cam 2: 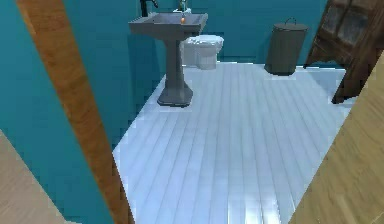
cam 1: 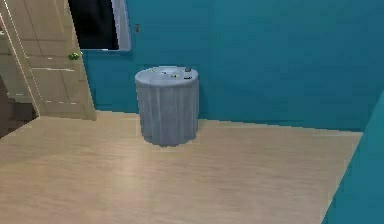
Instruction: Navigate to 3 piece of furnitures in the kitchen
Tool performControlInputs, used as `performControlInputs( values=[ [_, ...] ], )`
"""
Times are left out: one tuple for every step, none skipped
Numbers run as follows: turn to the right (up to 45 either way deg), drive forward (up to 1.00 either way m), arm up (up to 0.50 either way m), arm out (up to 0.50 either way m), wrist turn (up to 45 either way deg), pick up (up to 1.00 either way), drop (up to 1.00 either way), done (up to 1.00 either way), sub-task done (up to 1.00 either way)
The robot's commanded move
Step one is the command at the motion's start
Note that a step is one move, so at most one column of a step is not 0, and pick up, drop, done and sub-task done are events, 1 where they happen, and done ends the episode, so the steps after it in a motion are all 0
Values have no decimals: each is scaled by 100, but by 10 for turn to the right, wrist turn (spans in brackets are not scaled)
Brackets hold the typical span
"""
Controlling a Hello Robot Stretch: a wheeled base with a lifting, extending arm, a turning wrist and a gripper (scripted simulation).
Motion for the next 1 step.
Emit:
performControlInputs(
  values=[
    [0,25,0,0,0,0,0,0,0]
  ],
)
